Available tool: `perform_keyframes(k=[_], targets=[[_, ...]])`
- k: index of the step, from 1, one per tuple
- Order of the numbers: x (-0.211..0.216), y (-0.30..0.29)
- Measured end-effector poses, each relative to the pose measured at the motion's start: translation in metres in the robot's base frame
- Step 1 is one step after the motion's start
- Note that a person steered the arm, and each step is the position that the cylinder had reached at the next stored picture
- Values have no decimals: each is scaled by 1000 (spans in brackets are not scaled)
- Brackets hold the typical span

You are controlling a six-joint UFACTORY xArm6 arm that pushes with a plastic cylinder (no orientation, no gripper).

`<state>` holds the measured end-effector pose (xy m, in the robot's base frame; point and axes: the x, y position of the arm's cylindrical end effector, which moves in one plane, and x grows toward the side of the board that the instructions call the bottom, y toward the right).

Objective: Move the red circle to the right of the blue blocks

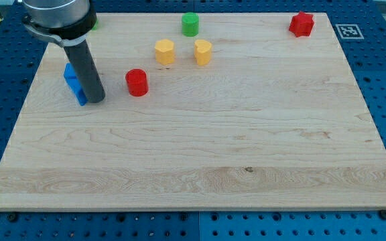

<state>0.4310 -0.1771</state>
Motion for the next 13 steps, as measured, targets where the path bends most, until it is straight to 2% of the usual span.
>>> perform_keyframes(k=[2,4,5,9,11,13], targets=[[0,15],[11,126],[15,155],[-32,119],[-37,114],[-35,61]])
